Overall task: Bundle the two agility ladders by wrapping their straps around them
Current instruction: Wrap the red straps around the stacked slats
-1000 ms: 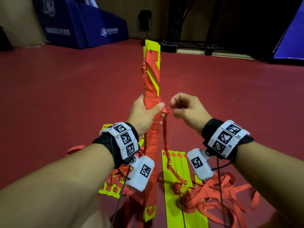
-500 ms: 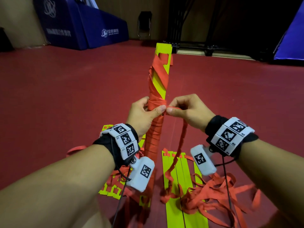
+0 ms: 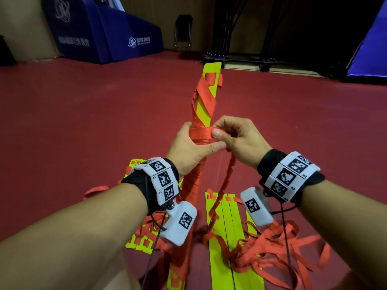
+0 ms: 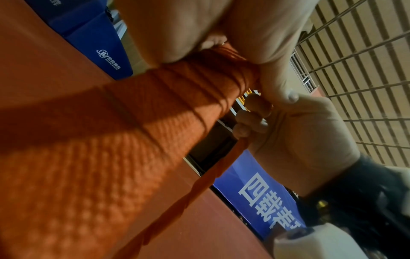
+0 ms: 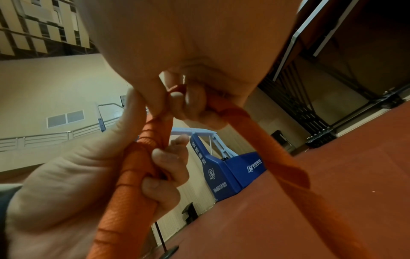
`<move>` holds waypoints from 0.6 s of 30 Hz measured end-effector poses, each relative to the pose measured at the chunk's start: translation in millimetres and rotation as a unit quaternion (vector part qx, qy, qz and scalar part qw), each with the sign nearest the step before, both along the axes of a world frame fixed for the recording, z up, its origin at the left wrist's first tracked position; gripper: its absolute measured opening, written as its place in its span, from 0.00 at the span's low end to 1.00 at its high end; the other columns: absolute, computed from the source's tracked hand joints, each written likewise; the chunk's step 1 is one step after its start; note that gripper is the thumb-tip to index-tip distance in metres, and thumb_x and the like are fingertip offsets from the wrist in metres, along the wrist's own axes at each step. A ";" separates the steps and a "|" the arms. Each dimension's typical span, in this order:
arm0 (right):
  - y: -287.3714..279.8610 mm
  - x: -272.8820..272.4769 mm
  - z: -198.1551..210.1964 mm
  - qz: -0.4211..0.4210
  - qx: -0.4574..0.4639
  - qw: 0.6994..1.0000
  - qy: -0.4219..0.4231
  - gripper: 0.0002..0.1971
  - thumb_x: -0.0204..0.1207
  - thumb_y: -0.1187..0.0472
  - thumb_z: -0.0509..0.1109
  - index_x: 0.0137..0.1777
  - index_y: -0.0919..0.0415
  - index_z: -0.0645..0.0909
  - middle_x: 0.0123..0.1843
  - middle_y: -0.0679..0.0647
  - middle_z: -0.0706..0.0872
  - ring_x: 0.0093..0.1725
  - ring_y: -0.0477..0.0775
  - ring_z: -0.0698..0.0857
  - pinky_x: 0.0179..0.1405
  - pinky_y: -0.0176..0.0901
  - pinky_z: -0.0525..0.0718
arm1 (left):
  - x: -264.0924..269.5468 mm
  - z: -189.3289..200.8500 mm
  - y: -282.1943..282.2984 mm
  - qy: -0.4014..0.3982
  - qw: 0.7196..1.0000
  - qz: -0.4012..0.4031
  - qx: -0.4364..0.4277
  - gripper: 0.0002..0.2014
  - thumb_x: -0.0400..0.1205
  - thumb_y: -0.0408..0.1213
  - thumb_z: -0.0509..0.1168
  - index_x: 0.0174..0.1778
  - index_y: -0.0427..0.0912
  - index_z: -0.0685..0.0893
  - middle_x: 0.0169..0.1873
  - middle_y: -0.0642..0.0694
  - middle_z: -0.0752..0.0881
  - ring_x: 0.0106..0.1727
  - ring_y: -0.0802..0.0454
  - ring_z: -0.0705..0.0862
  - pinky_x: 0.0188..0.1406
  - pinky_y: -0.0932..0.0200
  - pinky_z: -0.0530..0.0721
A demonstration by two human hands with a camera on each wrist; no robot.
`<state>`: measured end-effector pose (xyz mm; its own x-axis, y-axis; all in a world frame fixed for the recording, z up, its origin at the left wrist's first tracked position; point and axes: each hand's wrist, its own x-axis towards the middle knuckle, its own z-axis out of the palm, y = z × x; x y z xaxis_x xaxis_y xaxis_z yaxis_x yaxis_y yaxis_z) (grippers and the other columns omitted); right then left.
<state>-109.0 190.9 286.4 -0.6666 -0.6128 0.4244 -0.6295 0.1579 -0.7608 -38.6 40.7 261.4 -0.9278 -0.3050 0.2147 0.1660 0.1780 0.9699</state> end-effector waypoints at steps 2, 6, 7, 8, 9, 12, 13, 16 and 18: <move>-0.5 -0.7 -0.6 0.020 -0.012 0.999 -0.027 0.06 0.84 0.63 0.69 0.44 0.59 0.82 0.33 0.49 0.80 0.33 0.47 0.75 0.35 0.42 0.74 | -0.4 -0.5 -0.7 -0.016 1.000 0.008 -0.006 0.49 0.49 0.63 0.84 0.64 0.48 0.77 0.52 0.50 0.87 0.50 0.53 0.88 0.55 0.48 0.88; 1.9 -2.8 -0.5 0.046 -0.026 0.996 -0.065 0.03 0.78 0.59 0.68 0.44 0.55 0.82 0.36 0.53 0.80 0.38 0.52 0.75 0.41 0.45 0.74 | 2.0 -2.3 0.7 -0.054 0.998 -0.030 0.016 0.37 0.56 0.55 0.83 0.55 0.55 0.70 0.48 0.43 0.83 0.42 0.40 0.86 0.43 0.22 0.88; 2.0 -2.7 -0.6 0.047 -0.023 0.997 -0.064 0.02 0.78 0.59 0.68 0.44 0.55 0.82 0.37 0.53 0.81 0.39 0.52 0.76 0.42 0.45 0.74 | 3.6 -2.5 2.2 -0.053 0.998 -0.036 0.017 0.33 0.57 0.54 0.80 0.53 0.54 0.69 0.45 0.44 0.81 0.38 0.43 0.83 0.41 0.20 0.87; 1.7 -1.5 -0.6 0.052 -0.022 0.996 -0.063 0.02 0.78 0.61 0.69 0.44 0.55 0.83 0.38 0.51 0.82 0.39 0.50 0.77 0.44 0.43 0.75 | 4.7 -2.5 3.9 -0.050 0.998 -0.038 0.024 0.30 0.59 0.53 0.77 0.51 0.53 0.69 0.42 0.45 0.79 0.37 0.44 0.80 0.40 0.18 0.86; 0.9 -0.6 -1.0 0.054 -0.022 0.996 -0.062 0.03 0.78 0.62 0.69 0.44 0.56 0.83 0.38 0.50 0.83 0.39 0.48 0.78 0.44 0.42 0.76 | 5.3 -1.8 6.3 -0.047 0.997 -0.041 0.034 0.29 0.60 0.51 0.75 0.50 0.51 0.69 0.40 0.45 0.78 0.37 0.45 0.79 0.39 0.16 0.84; -1.1 2.5 0.3 0.043 -0.034 0.997 -0.059 0.05 0.74 0.65 0.68 0.42 0.55 0.83 0.37 0.49 0.84 0.39 0.46 0.81 0.46 0.41 0.78 | 4.3 -0.6 11.1 -0.029 0.996 -0.045 0.064 0.21 0.66 0.44 0.74 0.49 0.50 0.72 0.39 0.46 0.79 0.40 0.42 0.80 0.40 0.15 0.81; -1.6 3.2 1.3 0.033 -0.039 0.997 -0.057 0.05 0.72 0.65 0.68 0.41 0.54 0.83 0.38 0.50 0.84 0.40 0.47 0.81 0.46 0.41 0.78 | 3.5 -0.2 11.3 -0.015 0.997 -0.045 0.062 0.17 0.67 0.44 0.74 0.49 0.52 0.76 0.39 0.48 0.80 0.40 0.43 0.80 0.41 0.16 0.82; -2.1 3.0 2.4 -0.002 -0.049 0.998 -0.049 0.07 0.69 0.64 0.67 0.40 0.52 0.84 0.38 0.51 0.86 0.40 0.49 0.81 0.46 0.46 0.79 | 3.4 1.3 11.0 0.015 0.998 -0.044 0.042 0.12 0.71 0.42 0.72 0.49 0.58 0.87 0.35 0.57 0.84 0.41 0.49 0.80 0.48 0.32 0.84; -2.1 2.6 0.4 -0.024 -0.047 0.998 -0.039 0.08 0.68 0.64 0.68 0.40 0.50 0.85 0.37 0.55 0.88 0.39 0.51 0.82 0.45 0.51 0.82 | 4.9 3.1 12.4 0.018 0.997 -0.040 0.056 0.11 0.74 0.39 0.70 0.52 0.51 0.88 0.35 0.55 0.86 0.41 0.49 0.81 0.49 0.30 0.84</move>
